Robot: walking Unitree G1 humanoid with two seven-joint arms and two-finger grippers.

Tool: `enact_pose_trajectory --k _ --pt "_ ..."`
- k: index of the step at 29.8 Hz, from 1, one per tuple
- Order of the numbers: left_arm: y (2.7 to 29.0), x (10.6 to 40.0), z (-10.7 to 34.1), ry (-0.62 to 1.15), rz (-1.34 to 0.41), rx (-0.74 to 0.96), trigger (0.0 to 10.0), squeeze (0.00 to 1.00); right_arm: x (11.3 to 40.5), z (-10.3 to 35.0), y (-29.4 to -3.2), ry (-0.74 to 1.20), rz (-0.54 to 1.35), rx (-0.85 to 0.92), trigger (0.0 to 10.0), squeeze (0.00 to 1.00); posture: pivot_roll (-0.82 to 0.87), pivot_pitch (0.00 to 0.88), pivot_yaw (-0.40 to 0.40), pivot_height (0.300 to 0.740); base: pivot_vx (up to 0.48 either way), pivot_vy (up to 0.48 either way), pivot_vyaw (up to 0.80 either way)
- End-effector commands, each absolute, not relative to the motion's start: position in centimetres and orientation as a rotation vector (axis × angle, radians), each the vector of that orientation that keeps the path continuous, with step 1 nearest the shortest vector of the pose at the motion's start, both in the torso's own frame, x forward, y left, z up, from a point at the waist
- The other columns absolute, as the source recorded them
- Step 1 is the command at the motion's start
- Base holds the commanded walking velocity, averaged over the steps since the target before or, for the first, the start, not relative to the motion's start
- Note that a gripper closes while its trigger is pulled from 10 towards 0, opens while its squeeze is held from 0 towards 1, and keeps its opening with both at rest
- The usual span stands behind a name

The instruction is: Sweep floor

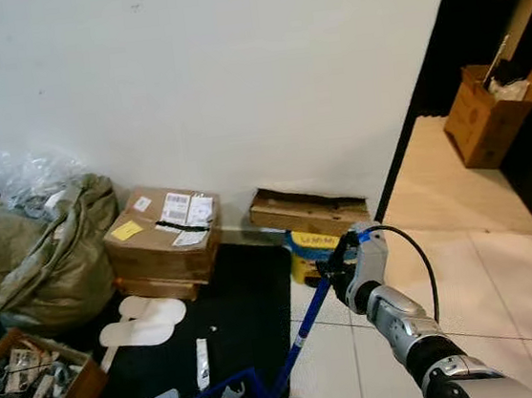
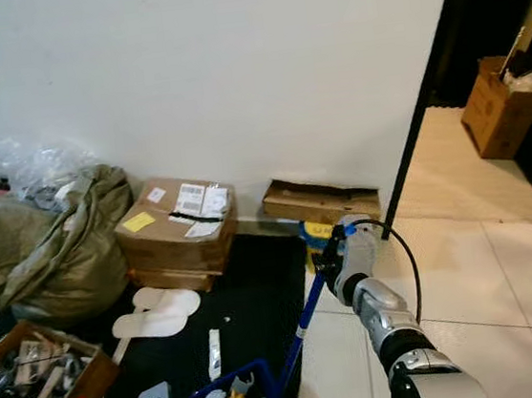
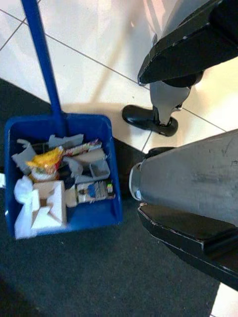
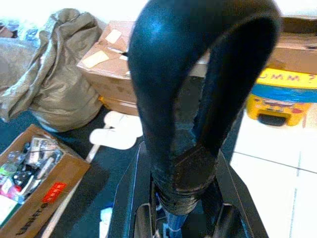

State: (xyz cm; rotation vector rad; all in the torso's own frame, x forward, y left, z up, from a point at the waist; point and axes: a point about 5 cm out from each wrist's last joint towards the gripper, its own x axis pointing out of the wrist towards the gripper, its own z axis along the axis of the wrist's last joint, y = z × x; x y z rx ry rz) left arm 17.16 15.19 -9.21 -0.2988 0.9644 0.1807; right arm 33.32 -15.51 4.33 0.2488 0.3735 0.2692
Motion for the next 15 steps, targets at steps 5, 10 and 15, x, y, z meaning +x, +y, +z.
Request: enact_pose_trajectory --k 5,10,15 --pt "15.2 17.0 -9.3 0.974 0.16 -0.28 10.0 0.0 34.5 6.3 -15.2 0.28 0.281 0.289 10.0 0.0 -0.05 0.0 -0.045 0.74 0.0 0.307 0.0" --pt "15.2 17.0 -9.3 0.974 0.157 -0.278 10.0 0.0 34.8 6.7 -15.1 0.268 0.281 0.297 10.0 0.0 -0.05 0.0 -0.044 0.74 0.0 0.321 0.0" --pt "15.2 17.0 -9.3 0.975 0.153 -0.275 10.0 0.0 35.0 7.1 -15.1 0.253 0.28 0.301 10.0 0.0 -0.05 0.0 -0.04 0.74 0.0 0.321 0.0"
